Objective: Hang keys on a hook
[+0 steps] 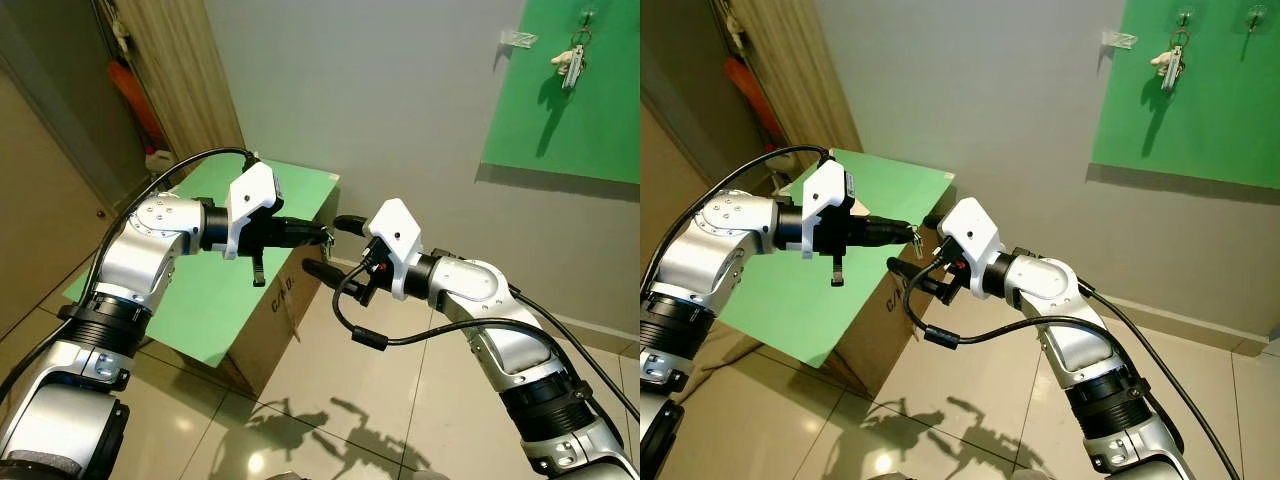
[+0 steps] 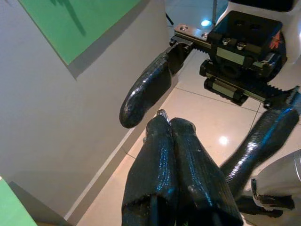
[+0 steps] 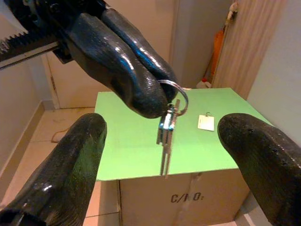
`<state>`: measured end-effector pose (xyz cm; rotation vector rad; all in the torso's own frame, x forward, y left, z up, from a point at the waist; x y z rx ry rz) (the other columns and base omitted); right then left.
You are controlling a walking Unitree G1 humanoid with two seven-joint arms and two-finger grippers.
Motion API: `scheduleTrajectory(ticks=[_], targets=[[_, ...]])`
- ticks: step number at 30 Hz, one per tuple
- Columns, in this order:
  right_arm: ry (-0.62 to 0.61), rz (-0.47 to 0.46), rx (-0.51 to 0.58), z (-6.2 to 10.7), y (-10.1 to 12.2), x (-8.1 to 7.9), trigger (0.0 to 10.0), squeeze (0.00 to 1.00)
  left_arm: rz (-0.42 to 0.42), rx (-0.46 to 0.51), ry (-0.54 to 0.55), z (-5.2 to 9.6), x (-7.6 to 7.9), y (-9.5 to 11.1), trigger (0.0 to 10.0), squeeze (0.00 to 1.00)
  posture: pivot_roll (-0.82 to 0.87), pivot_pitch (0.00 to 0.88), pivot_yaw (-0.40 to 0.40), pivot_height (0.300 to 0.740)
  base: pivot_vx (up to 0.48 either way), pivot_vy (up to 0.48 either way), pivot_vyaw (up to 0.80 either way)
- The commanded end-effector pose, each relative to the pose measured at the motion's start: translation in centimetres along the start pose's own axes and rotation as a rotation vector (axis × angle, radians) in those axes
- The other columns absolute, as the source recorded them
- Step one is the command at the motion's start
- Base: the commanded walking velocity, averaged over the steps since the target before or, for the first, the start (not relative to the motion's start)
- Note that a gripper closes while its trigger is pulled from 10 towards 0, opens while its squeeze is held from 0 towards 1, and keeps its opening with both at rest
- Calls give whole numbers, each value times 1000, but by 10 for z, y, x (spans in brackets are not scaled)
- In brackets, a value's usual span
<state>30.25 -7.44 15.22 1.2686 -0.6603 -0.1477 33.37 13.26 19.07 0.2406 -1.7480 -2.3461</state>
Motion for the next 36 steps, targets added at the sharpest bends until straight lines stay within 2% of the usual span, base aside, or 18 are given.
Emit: scheduleTrajectory(ticks=[1,30,36], targets=[[-11,13,14,-2,3,2,10000,0,-11,4,7,2,1,3,0,0,-238,0,154,740,0,0,0],[-96,2,-28,-7,-4,11,10000,0,-7,17,12,3,1,5,0,0,-232,0,154,740,0,0,0],[-149,-25,-45,-4,-8,15,10000,0,17,37,36,8,-2,3,0,0,-233,0,152,740,0,0,0]])
Point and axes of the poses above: a point about 5 cm out from each wrist's last joint towards the gripper, its own z axis pointing back from the gripper into the wrist, its own y axis along the axis of the wrist's last joint, x = y × z, the point moved 1 cm from there along -z, pointing out of the wrist towards the gripper, and after that the axes turned 14 degrees about z, right-handed, at the moved point
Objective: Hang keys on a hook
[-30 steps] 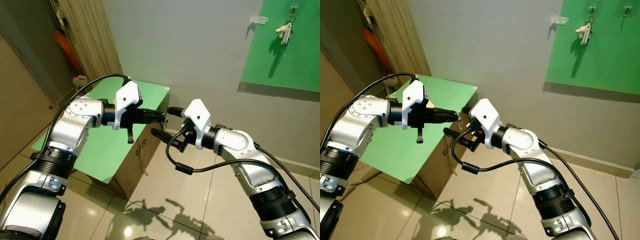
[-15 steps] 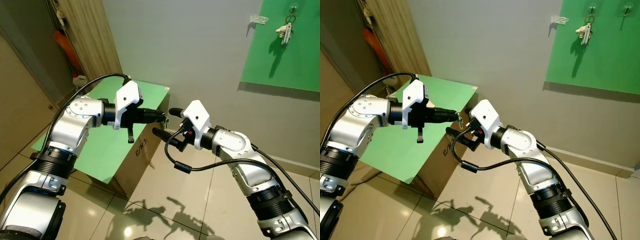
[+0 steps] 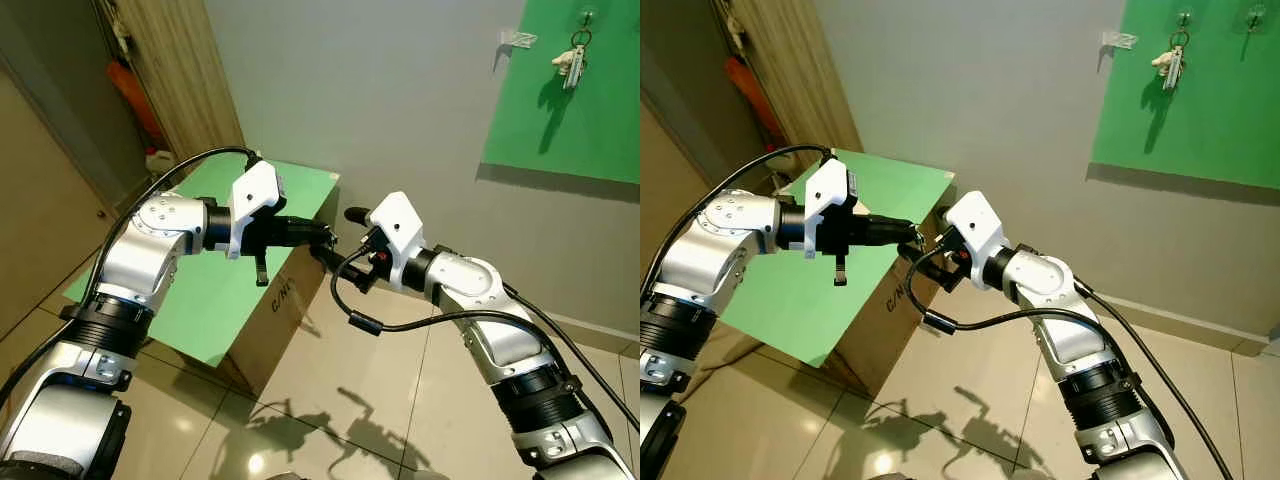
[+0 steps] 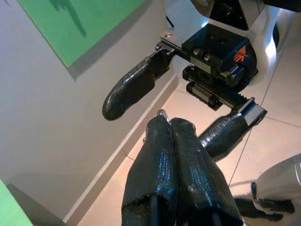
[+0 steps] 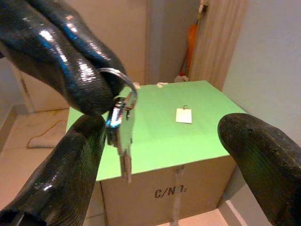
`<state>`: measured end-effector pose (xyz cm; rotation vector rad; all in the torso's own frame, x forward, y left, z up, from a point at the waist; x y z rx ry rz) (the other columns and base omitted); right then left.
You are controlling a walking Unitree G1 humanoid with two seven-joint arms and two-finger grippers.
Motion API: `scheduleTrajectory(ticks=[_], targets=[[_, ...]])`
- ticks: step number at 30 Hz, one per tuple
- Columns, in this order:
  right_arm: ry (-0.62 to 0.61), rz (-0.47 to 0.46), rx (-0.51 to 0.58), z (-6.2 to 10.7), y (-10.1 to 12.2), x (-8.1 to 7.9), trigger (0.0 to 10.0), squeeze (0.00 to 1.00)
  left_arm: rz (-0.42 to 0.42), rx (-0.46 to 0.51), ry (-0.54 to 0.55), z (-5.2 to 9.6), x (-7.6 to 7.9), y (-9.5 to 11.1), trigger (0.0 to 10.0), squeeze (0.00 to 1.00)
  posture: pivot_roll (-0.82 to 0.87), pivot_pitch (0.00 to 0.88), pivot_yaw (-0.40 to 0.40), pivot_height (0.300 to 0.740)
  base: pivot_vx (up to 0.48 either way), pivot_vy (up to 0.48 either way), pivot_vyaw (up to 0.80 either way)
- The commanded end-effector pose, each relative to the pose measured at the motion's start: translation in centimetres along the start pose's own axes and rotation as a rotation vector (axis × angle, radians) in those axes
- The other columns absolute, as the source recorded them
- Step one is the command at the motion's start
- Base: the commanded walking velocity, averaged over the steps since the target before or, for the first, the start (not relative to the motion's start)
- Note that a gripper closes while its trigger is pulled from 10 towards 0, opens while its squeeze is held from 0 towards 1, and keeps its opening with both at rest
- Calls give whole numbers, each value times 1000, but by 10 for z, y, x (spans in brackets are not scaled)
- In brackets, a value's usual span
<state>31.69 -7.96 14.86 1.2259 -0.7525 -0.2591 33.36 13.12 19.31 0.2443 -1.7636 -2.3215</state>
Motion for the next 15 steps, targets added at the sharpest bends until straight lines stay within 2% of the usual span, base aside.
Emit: scheduleTrajectory(ticks=[1,2,3,5,8,10,11,15], targets=[[-37,-22,-2,2,-1,4,10000,0,23,37,37,10,-4,1,0,0,-233,0,151,740,0,0,0],[-54,-46,-9,4,-4,5,10000,0,67,90,45,14,-8,3,0,0,-233,0,151,740,0,0,0],[-54,-46,-9,4,-4,5,10000,0,67,90,45,14,-8,3,0,0,-233,0,151,740,0,0,0],[-55,-71,-14,8,-7,3,10000,0,122,158,37,20,-11,5,0,0,-235,0,149,740,0,0,0],[-33,-100,-36,17,-15,-2,10000,0,167,187,20,27,-16,4,0,0,-237,0,145,740,0,0,0],[7,-112,-69,27,-24,-8,10000,0,166,182,14,28,-18,4,0,0,-240,0,150,740,0,0,0],[55,-133,-103,37,-34,-16,10000,0,177,218,-30,25,-15,9,0,0,-247,1,155,740,0,0,0],[108,-156,-145,52,-46,-23,10000,0,190,247,-84,23,-11,12,0,0,-258,2,164,740,0,0,0]])
Point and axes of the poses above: a point about 5 cm out from each wrist's last joint towards the gripper, its own z axis pointing back from the gripper into the wrist, its own y axis along the axis of the wrist's last joint, x = y × z, the point moved 1 cm from there along -z, pointing out of the wrist towards the gripper, and after that the axes turned 14 degrees about z, right-handed, at the moved point
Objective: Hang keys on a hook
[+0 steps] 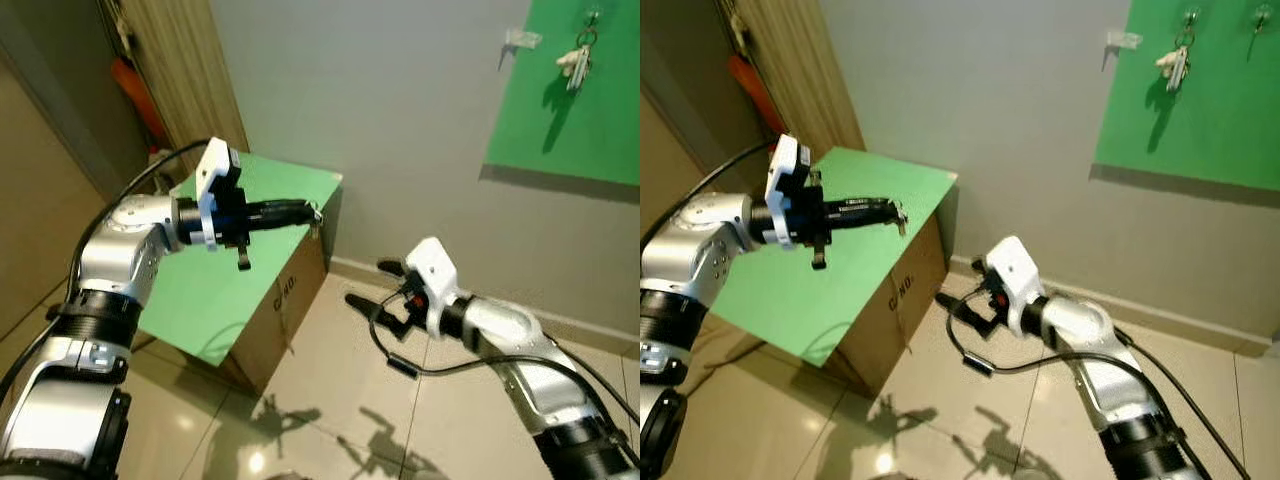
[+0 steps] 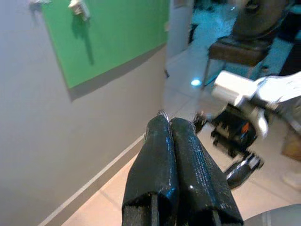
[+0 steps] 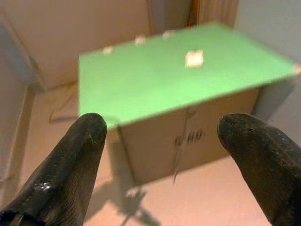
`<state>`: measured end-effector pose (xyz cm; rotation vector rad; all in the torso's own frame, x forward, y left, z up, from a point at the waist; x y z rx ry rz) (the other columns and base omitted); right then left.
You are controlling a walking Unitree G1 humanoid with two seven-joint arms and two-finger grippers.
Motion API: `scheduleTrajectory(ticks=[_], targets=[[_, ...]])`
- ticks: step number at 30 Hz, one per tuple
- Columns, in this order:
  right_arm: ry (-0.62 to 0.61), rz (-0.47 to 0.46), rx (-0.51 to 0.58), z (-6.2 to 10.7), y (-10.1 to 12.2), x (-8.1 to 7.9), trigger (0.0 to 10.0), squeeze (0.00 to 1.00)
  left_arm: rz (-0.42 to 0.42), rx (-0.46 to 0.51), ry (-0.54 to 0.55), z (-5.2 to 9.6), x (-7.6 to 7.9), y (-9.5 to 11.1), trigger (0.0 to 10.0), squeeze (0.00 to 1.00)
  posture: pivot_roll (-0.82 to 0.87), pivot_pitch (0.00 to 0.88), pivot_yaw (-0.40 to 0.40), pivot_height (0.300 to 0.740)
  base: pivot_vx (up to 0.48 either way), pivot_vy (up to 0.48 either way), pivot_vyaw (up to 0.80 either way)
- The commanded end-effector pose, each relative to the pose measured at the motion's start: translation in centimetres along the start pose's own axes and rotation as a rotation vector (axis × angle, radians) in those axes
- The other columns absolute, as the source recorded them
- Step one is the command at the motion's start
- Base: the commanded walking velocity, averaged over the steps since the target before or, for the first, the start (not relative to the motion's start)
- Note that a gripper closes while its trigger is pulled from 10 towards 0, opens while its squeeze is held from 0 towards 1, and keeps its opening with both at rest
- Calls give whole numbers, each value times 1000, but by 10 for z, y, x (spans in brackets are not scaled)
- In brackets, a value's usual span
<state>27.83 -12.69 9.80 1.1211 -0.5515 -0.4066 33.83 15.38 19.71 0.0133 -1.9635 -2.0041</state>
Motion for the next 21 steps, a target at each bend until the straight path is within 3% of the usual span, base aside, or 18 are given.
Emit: scheduleTrajectory(ticks=[1,8,21], targets=[[41,4,22,3,6,-4,10000,0,-19,37,-55,-1,4,14,0,0,-260,3,166,740,0,0,0],[45,-28,13,10,3,-4,10000,0,68,140,-233,-6,18,24,0,0,-271,6,178,740,0,0,0],[55,-22,27,5,8,-4,10000,0,116,227,-317,-7,29,34,0,0,-264,6,174,740,0,0,0]])
Point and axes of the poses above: a point about 5 cm out from each wrist's last joint towards the gripper, its own z axis pointing back from the gripper into the wrist, its own y axis along the axis of the wrist's last joint, x = y × z, the point moved 1 cm from there along -z, pointing out of the wrist towards the gripper, and after that the axes turned 14 degrees about z, right-handed, at the moved point
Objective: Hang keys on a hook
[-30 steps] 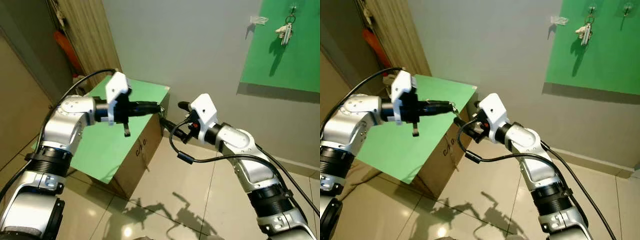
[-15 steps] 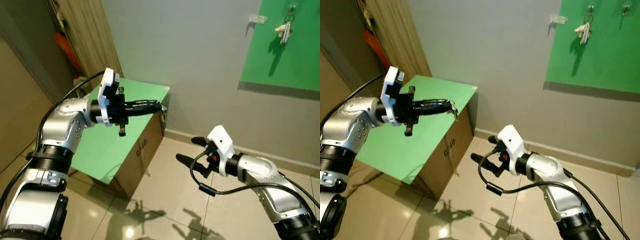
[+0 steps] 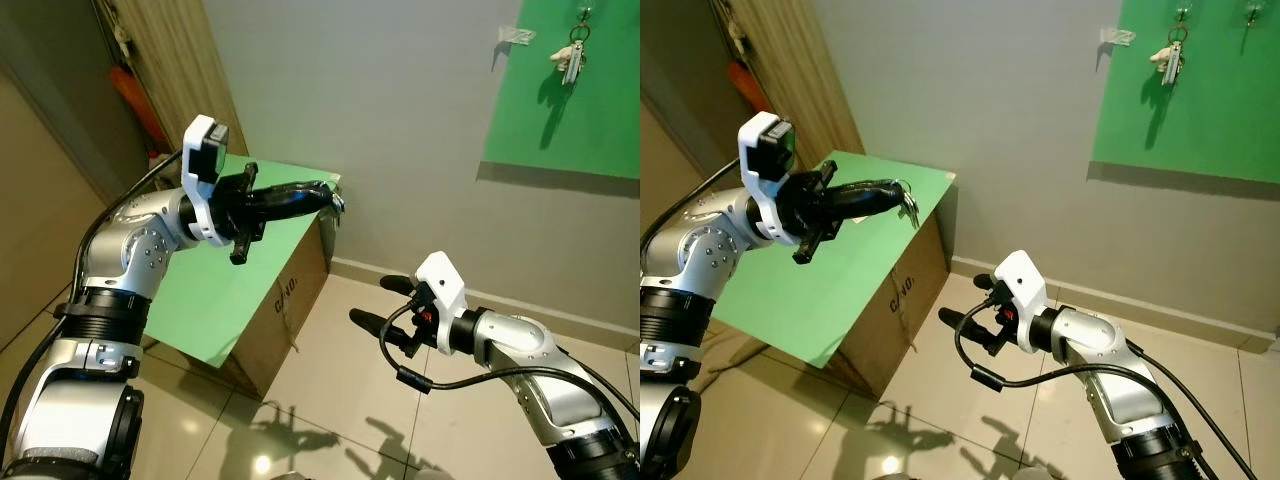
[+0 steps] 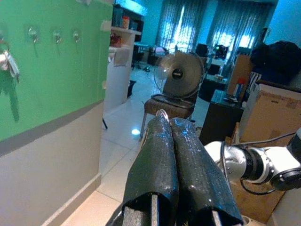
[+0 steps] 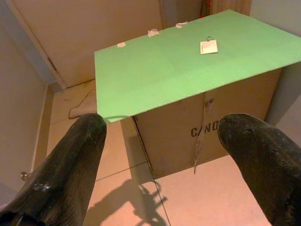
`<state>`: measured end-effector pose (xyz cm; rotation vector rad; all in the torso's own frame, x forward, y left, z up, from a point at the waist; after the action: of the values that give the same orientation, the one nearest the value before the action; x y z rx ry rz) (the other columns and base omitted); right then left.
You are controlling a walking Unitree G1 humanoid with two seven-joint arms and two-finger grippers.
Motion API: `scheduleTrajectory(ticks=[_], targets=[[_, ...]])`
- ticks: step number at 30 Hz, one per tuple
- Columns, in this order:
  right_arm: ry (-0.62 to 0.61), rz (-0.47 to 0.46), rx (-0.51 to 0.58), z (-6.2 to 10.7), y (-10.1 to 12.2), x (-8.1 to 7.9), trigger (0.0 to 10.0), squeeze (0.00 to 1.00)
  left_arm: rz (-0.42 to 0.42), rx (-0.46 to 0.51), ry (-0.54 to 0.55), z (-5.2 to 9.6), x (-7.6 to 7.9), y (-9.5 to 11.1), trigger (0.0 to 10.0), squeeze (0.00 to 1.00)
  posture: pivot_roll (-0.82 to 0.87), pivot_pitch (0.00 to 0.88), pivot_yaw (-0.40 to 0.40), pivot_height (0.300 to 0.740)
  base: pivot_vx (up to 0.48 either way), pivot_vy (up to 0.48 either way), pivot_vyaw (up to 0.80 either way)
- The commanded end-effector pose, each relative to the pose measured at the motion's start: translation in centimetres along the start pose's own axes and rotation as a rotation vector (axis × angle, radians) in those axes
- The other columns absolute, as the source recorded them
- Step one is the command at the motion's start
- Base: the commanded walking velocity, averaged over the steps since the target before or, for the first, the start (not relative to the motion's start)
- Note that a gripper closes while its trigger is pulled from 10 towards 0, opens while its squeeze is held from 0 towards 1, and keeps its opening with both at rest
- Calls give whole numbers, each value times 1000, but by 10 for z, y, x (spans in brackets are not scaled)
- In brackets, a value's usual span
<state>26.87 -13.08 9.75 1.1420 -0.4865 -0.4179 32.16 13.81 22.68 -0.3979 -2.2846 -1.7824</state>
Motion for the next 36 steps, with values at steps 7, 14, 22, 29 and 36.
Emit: scheduleTrajectory(ticks=[7,14,22,29,36], targets=[[-3,34,44,-5,17,4,10000,0,-31,-11,5,0,3,6,0,0,-264,7,172,740,0,0,0],[-24,44,68,-2,26,13,10000,0,-120,-225,197,8,-14,-14,0,0,-263,9,171,740,0,0,0],[-413,-12,63,-2,15,46,10000,0,-239,-206,670,34,-46,-25,0,0,-255,4,176,740,0,0,0],[-640,-63,69,5,-6,35,10000,0,-216,122,1198,72,-54,-54,0,0,-230,0,179,740,0,0,0],[-697,-82,60,4,-24,20,10000,0,-159,124,1378,66,-26,-136,0,0,-210,0,159,740,0,0,0]])
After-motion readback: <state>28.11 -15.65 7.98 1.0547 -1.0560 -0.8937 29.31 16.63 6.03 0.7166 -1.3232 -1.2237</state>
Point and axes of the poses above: a point about 5 cm out from each wrist's last joint towards the gripper, its own z axis pointing back from the gripper into the wrist, its own y axis along the axis of the wrist's last joint, x = y × z, the point moved 1 cm from there along -z, pointing out of the wrist towards the gripper, and after that the axes turned 14 degrees about z, right-handed, at the moved point
